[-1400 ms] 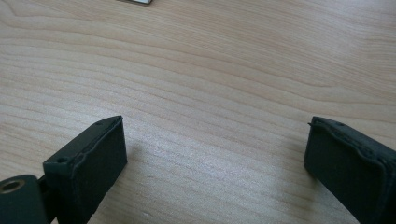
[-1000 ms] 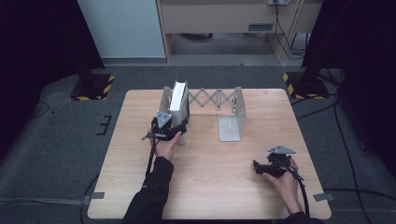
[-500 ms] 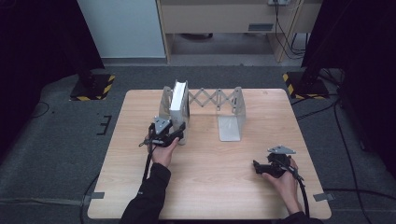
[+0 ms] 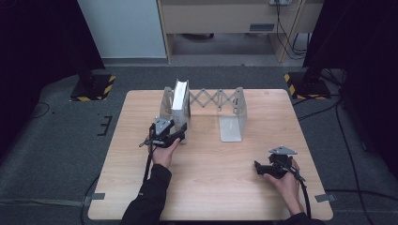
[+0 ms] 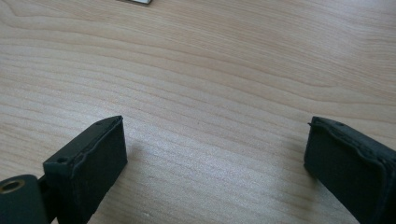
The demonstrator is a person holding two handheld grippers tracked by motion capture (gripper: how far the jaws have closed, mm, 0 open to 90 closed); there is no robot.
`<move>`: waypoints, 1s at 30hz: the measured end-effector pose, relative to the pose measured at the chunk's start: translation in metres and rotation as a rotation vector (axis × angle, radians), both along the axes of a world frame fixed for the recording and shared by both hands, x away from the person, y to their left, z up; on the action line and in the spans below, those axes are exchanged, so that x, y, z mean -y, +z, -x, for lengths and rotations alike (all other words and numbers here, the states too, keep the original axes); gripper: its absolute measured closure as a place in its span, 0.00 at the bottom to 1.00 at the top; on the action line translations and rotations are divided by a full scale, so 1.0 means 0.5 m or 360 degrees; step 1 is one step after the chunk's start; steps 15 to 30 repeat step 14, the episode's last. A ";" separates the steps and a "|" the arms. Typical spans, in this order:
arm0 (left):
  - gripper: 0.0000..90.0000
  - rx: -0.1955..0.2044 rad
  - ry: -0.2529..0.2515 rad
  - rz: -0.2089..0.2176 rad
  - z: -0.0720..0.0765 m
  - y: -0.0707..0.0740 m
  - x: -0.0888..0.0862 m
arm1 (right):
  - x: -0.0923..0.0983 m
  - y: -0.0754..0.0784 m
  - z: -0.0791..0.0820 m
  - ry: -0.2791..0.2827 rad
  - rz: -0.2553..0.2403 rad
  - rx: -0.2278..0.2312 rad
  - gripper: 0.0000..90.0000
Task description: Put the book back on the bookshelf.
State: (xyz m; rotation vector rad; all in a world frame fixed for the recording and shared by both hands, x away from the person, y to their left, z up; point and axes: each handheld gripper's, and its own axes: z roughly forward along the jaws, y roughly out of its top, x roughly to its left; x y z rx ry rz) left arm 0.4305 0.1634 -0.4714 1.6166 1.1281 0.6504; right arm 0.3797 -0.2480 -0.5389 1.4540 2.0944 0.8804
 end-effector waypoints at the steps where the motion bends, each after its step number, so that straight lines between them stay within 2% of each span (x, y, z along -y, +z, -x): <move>1: 0.42 0.0000 -0.0017 -0.0014 0.008 0.003 -0.003 | 0.000 0.000 0.000 0.0001 -0.0001 -0.0004 0.07; 3: 0.41 0.0015 -0.0036 -0.0016 0.027 0.008 -0.012 | 0.000 0.000 0.000 0.0000 -0.0001 0.0000 0.07; 6: 0.39 0.0001 -0.0060 -0.0020 0.050 0.010 -0.028 | 0.000 0.000 0.000 0.0002 -0.0002 -0.0004 0.07; 10: 0.37 -0.0033 -0.0097 -0.0048 0.083 0.002 -0.052 | 0.000 0.000 0.000 0.0001 -0.0004 -0.0003 0.07; 14: 0.35 -0.0101 -0.0118 -0.0076 0.114 -0.017 -0.080 | 0.000 0.000 0.000 0.0000 -0.0005 -0.0003 0.07; 30: 0.35 -0.0101 -0.0118 -0.0076 0.114 -0.017 -0.080 | 0.000 0.000 0.000 0.0000 -0.0005 -0.0003 0.07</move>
